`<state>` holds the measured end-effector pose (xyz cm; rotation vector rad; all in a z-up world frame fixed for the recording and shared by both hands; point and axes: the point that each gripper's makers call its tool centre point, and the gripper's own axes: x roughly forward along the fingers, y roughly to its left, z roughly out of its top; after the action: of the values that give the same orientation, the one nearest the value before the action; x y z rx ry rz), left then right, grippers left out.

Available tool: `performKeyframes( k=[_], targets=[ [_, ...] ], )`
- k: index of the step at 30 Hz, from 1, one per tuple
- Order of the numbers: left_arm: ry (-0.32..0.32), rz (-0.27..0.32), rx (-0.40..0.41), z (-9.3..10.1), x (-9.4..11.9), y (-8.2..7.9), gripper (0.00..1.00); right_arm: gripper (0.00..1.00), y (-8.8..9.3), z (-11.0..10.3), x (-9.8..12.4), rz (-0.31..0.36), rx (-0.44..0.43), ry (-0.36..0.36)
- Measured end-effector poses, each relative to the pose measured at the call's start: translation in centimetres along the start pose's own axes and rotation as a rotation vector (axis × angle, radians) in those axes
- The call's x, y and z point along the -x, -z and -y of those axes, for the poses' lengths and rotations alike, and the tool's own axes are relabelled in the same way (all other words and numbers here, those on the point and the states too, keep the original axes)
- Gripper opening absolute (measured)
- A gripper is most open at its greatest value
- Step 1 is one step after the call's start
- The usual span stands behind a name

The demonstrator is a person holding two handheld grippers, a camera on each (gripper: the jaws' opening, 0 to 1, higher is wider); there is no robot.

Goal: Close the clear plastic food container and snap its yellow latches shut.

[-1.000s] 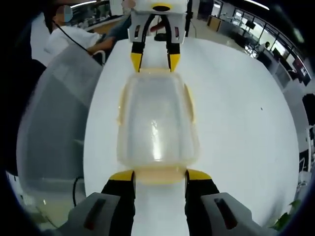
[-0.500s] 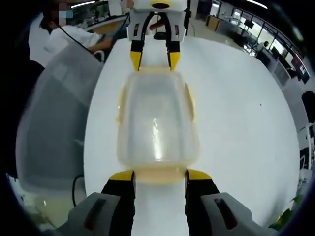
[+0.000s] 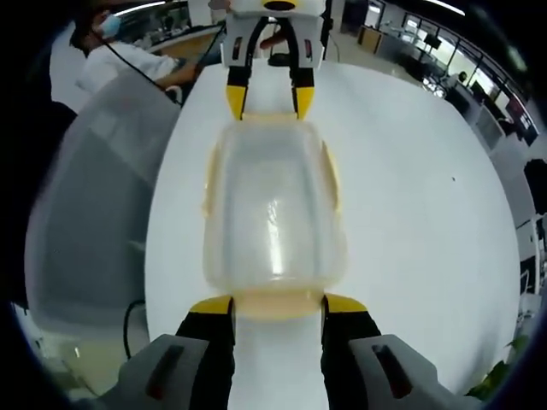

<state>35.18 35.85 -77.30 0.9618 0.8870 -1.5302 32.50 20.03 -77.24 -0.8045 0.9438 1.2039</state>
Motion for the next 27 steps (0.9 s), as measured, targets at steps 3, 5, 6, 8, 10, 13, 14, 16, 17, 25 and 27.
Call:
performKeyframes(
  k=[3, 5, 6, 8, 10, 13, 14, 16, 17, 25, 27],
  targets=[
    [-0.001, -0.003, -0.011, 0.1, 0.1, -0.2, 0.38, 0.38, 0.1, -0.1, 0.4, 0.002, 0.001, -0.001],
    [0.000, 0.004, -0.008, 0.1, 0.0, -0.4, 0.38, 0.38, 0.3, -0.2, 0.4, 0.001, -0.001, -0.002],
    [-0.001, 0.005, -0.007, 0.0, 0.0, -0.5, 0.39, 0.38, 0.5, -0.2, 0.3, 0.001, -0.007, -0.001],
    [0.000, 0.005, -0.015, 0.0, -0.2, -0.7, 0.39, 0.38, 0.7, -0.3, 0.2, -0.005, -0.013, -0.001],
    [0.004, -0.004, -0.017, 0.1, -0.5, -0.6, 0.39, 0.38, 0.8, -0.5, 0.0, -0.005, -0.013, 0.002],
    [0.002, -0.015, -0.031, 0.1, -0.6, -0.4, 0.39, 0.38, 0.8, -0.7, -0.3, -0.002, -0.015, 0.002],
    [0.001, -0.018, -0.028, 0.1, -0.6, -0.3, 0.39, 0.38, 0.7, -0.7, -0.3, -0.002, -0.013, 0.005],
    [0.004, -0.015, -0.025, 0.1, -0.4, -0.3, 0.39, 0.38, 0.7, -0.6, -0.4, -0.006, -0.003, 0.013],
    [0.006, -0.016, -0.028, 0.2, -0.5, -0.3, 0.39, 0.38, 0.7, -0.7, -0.5, -0.005, -0.008, 0.005],
    [0.006, -0.013, -0.026, 0.1, -0.7, -0.1, 0.39, 0.38, 0.7, -0.7, -0.6, 0.003, -0.011, 0.004],
    [0.006, -0.010, -0.023, 0.1, -0.7, -0.1, 0.39, 0.38, 0.7, -0.7, -0.6, 0.006, -0.017, 0.003]
  ],
)
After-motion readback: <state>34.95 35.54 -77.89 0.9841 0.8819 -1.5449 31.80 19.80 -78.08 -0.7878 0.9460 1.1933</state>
